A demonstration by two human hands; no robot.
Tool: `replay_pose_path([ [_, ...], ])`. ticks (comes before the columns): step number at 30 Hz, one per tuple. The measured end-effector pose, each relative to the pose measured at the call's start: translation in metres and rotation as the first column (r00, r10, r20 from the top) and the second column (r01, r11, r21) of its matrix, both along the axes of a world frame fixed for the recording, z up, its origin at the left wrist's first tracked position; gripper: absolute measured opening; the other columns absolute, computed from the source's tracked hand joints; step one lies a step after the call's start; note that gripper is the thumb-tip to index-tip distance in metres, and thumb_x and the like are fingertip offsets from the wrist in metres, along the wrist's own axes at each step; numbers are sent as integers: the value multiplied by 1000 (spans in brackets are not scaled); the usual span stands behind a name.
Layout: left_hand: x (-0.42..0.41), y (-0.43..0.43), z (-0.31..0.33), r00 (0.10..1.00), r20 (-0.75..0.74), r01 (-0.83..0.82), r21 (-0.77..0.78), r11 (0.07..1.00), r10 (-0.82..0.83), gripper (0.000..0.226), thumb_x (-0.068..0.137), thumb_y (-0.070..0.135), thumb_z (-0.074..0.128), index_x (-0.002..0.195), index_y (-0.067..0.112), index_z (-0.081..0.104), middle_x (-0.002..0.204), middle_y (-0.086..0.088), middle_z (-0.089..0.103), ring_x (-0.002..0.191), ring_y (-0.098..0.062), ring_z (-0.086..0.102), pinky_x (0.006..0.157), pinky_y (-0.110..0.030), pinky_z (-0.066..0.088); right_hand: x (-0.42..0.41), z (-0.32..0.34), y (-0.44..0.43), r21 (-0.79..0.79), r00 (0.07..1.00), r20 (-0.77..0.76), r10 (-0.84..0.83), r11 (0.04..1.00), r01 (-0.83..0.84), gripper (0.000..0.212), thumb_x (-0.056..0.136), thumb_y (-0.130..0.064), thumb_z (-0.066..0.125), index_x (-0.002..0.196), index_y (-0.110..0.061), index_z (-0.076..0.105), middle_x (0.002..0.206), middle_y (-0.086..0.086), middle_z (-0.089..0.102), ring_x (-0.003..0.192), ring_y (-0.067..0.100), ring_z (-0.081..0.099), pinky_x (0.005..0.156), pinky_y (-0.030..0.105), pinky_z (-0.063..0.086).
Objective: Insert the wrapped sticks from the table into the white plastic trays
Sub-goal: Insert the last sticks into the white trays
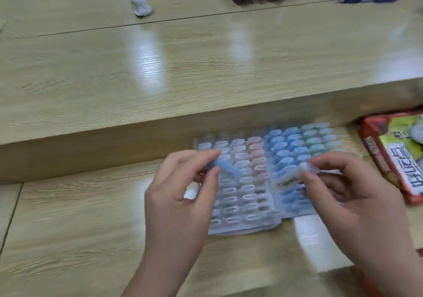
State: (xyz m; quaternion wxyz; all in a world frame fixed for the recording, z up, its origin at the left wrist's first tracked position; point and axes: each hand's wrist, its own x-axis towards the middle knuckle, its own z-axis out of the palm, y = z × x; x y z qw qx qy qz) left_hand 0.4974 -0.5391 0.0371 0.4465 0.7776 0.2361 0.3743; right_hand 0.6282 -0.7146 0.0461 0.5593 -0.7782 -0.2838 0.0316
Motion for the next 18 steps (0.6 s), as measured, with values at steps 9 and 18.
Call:
replay_pose_path([
  [9,29,-26,-12,996,-66,55,37,998,-52,30,88,11,67,111,30,70,103,14,64,92,-10,65,77,-14,48,7,-29,-13,-300,952,235,193,947,-118,19,82,-32,69,98,-37,60,93,-21,66,74,-20,53,63,6,39],
  [18,29,-35,-12,997,-55,57,33,998,-55,30,88,6,68,112,23,71,102,7,64,94,-15,66,78,-16,49,12,-38,-21,-463,782,472,406,870,-172,13,83,-15,71,93,-23,76,94,-18,70,88,14,66,45,28,50],
])
